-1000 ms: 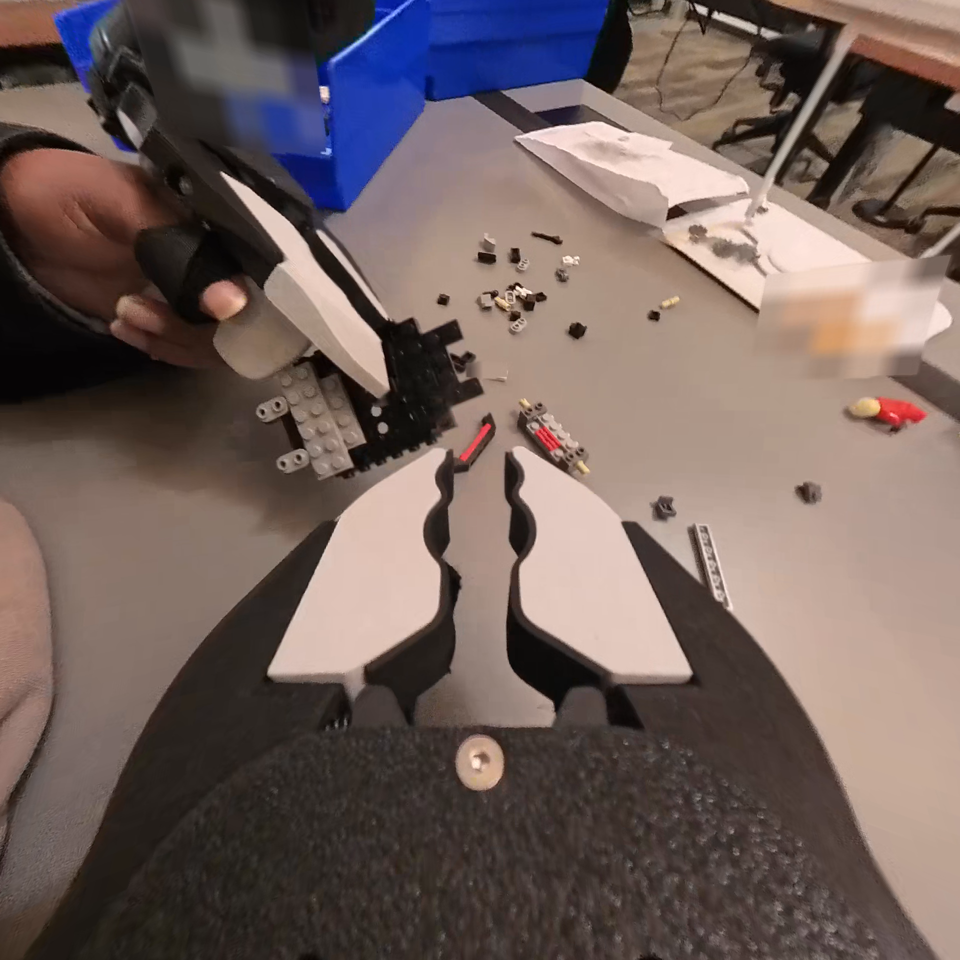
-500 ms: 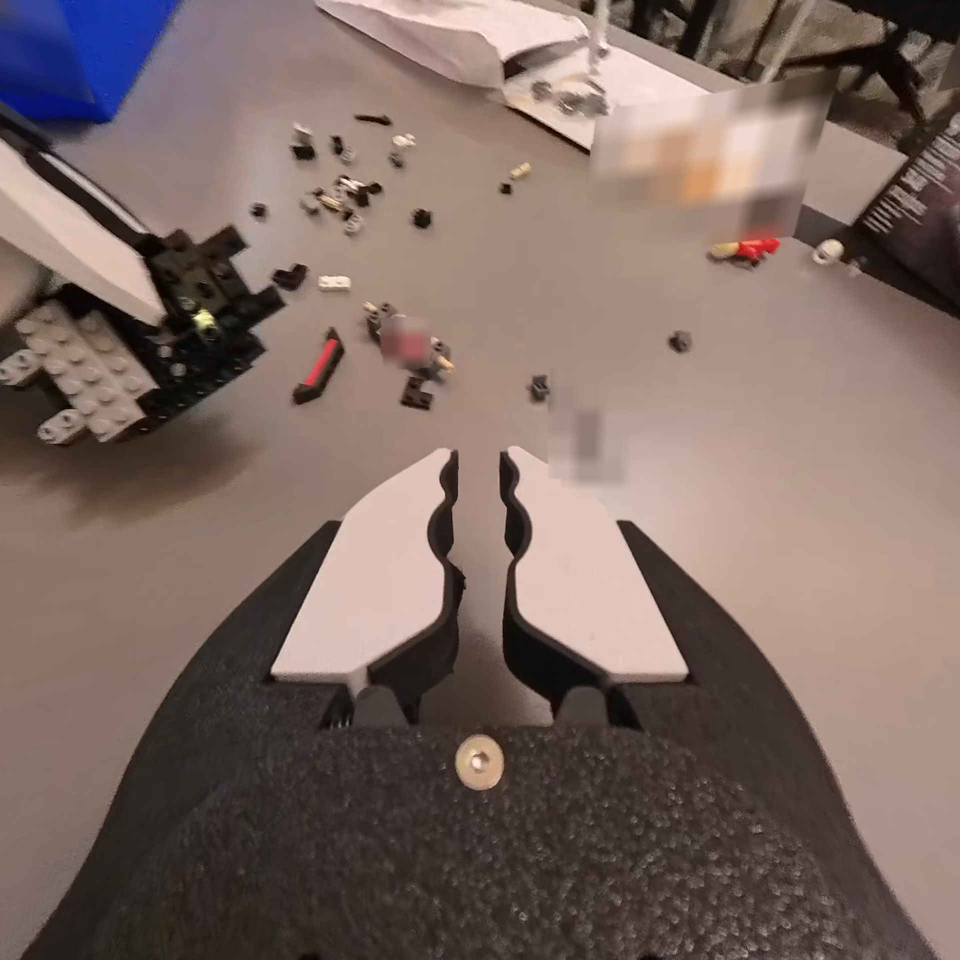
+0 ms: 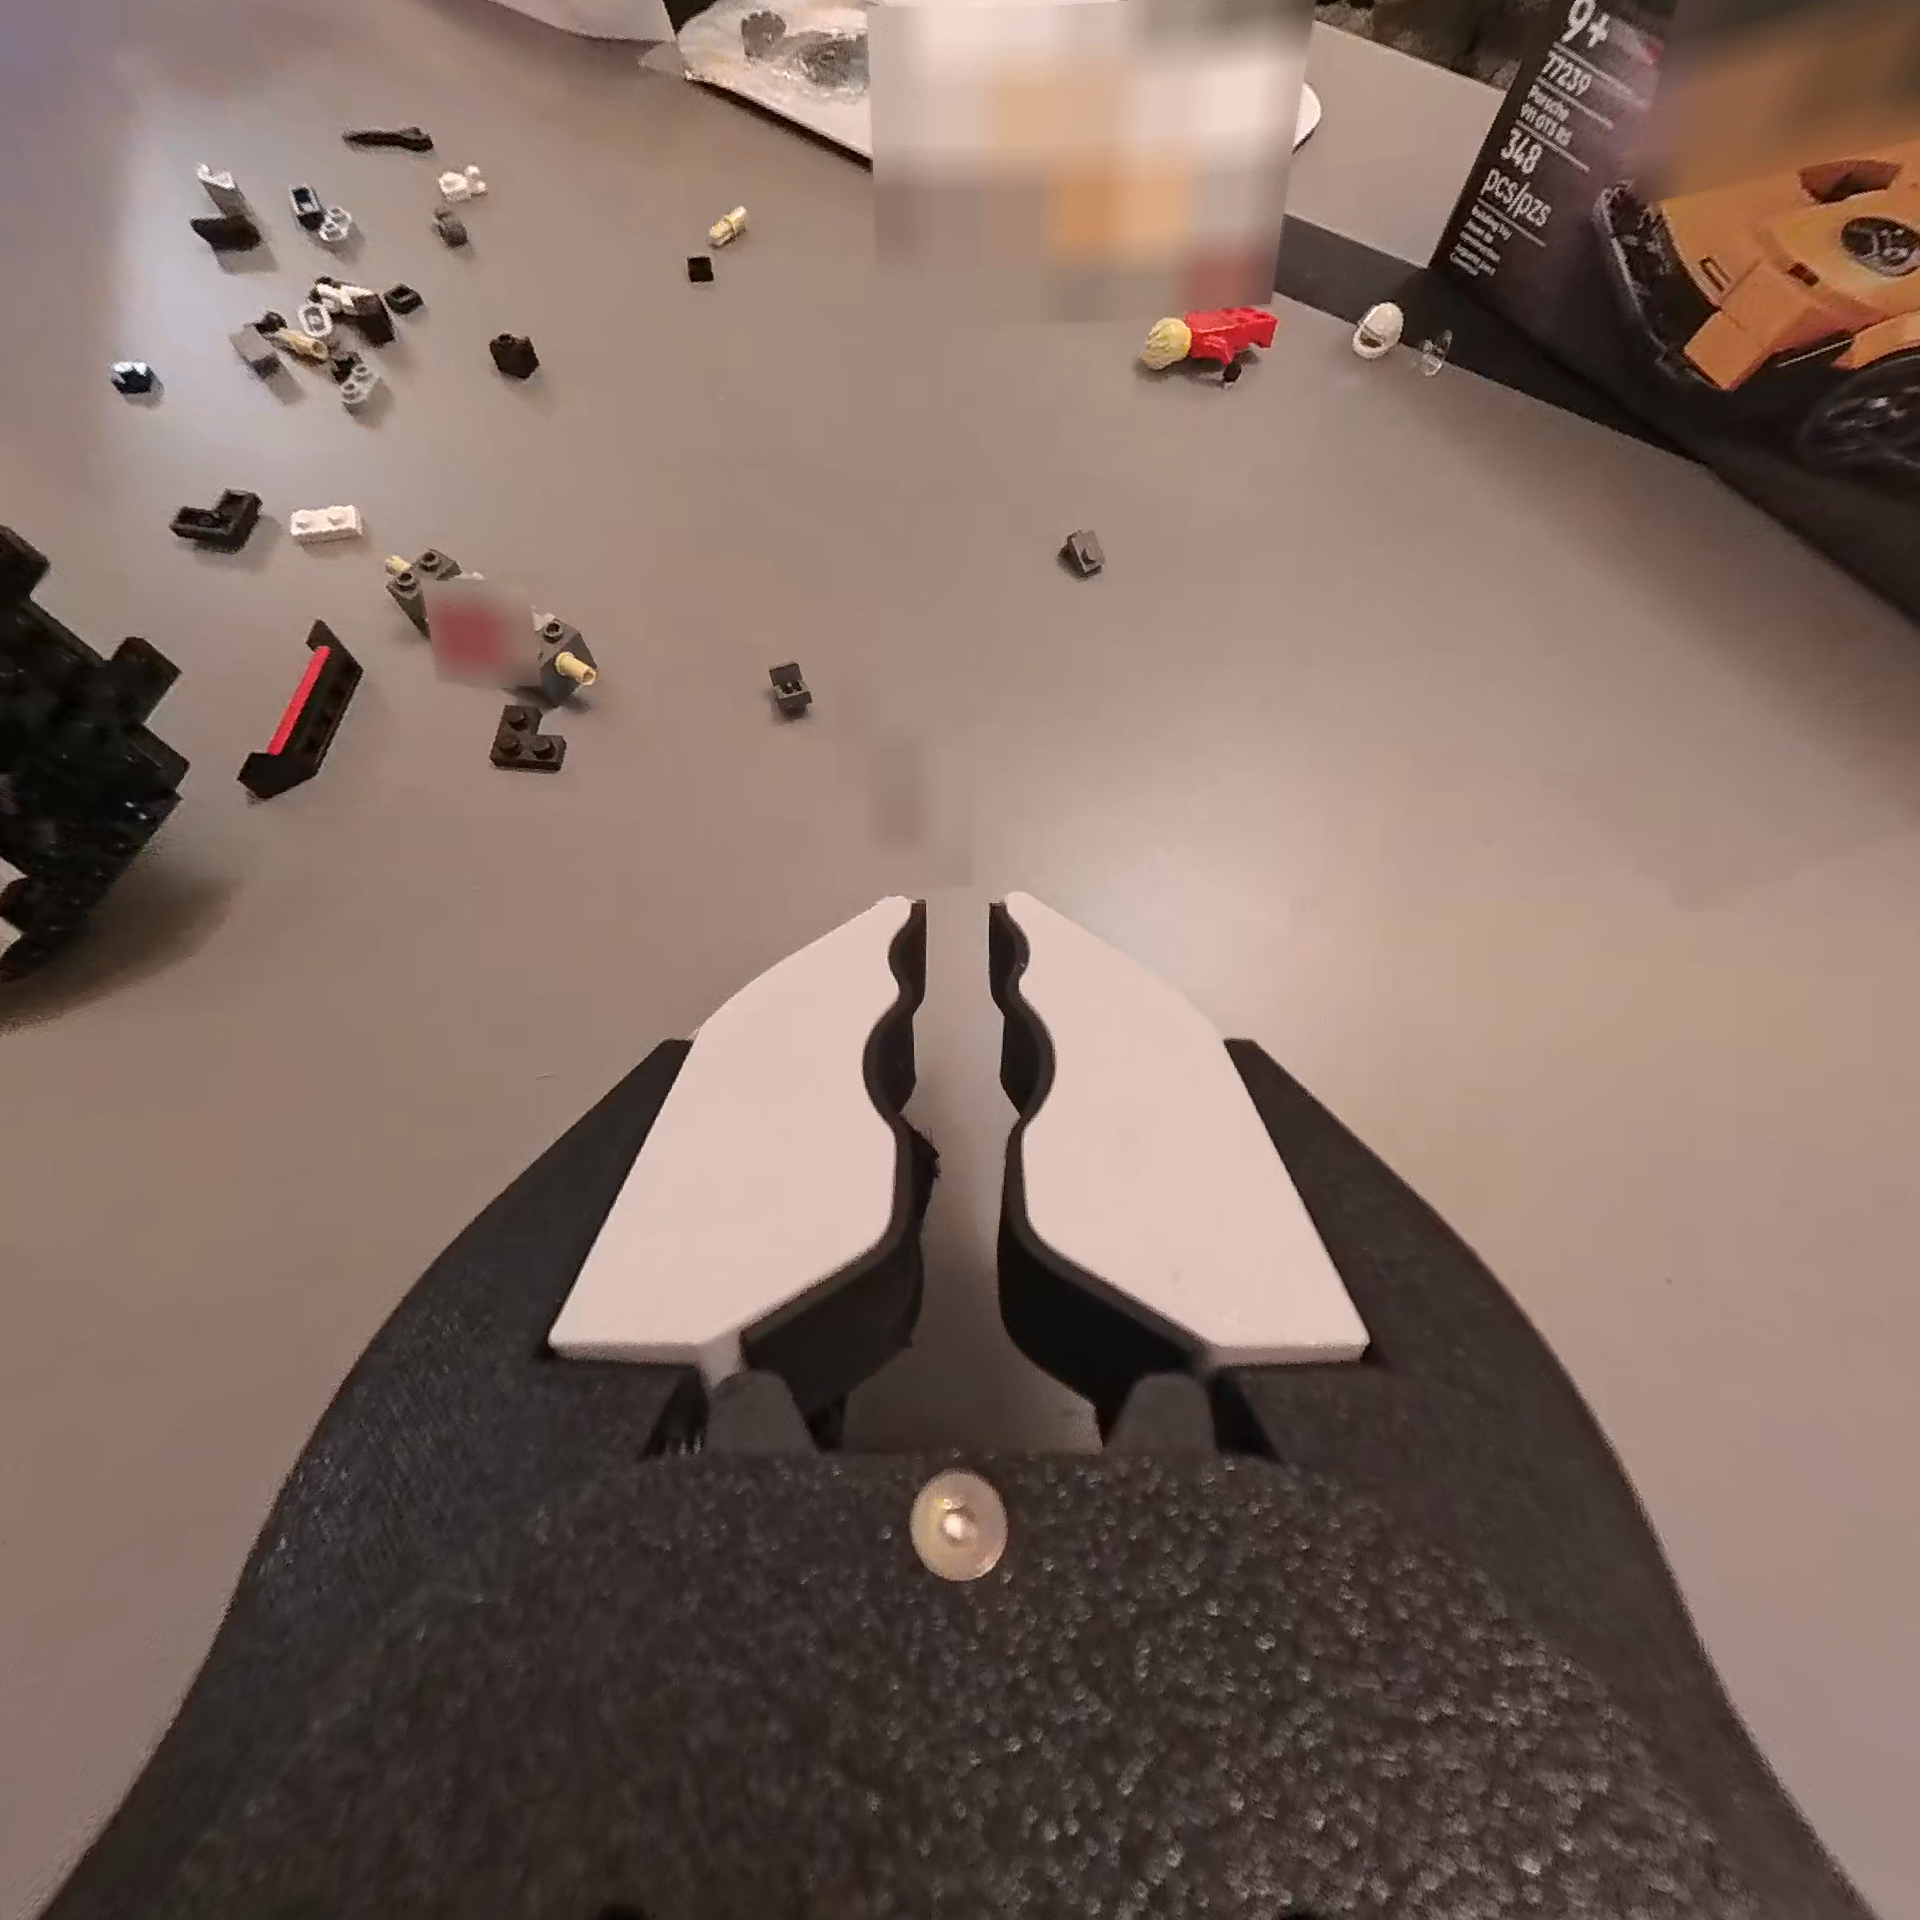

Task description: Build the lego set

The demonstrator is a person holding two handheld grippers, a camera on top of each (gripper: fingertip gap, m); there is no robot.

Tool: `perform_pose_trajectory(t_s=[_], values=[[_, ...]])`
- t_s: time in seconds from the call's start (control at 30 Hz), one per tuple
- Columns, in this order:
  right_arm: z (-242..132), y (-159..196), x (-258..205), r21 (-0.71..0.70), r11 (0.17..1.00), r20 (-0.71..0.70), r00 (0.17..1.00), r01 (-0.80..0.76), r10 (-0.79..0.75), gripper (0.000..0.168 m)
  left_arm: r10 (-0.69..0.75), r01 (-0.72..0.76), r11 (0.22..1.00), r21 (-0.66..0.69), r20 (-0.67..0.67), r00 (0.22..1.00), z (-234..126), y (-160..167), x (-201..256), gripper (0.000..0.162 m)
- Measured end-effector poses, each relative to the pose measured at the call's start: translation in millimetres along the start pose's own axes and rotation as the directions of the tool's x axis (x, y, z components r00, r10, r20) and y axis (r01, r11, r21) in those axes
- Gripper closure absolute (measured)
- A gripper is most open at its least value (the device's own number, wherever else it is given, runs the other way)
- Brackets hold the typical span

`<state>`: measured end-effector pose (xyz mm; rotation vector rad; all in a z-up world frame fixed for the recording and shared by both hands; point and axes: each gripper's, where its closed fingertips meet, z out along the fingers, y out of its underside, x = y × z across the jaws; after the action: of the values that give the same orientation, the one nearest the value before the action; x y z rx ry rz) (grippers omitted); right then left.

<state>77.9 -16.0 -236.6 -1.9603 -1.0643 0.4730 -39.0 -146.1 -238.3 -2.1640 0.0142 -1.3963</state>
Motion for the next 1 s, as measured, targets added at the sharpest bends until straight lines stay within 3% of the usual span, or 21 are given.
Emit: perform_pose_trajectory(t_s=[0.03,0.23,0.6,0.8,1.0], values=[[1,0,0,0.000,1.000,0.000,1.000,0.009,-0.009,0.158,0.001,-0.001,1.000,0.000,0.006,1.000,0,0,-1,0.149],[3,2,2,0.000,0.999,0.009,0.999,0.034,-0.034,0.158,0.036,-0.036,0.999,0.004,0.044,0.998,0,-1,-6,0.149],[3,-1,-6,0.028,0.996,0.045,0.995,0.087,-0.088,0.157,0.334,-0.323,0.943,-0.087,0.202,0.921,-4,-5,-14,0.146],[1,-2,-4,0.043,0.997,0.045,0.996,0.072,-0.073,0.156,0.365,-0.340,0.931,-0.137,0.259,0.894,-6,-8,-24,0.132],[1,-3,-4,0.050,0.996,0.041,0.996,0.074,-0.076,0.156,0.382,-0.357,0.924,-0.137,0.296,0.875,-11,-13,-29,0.133]])
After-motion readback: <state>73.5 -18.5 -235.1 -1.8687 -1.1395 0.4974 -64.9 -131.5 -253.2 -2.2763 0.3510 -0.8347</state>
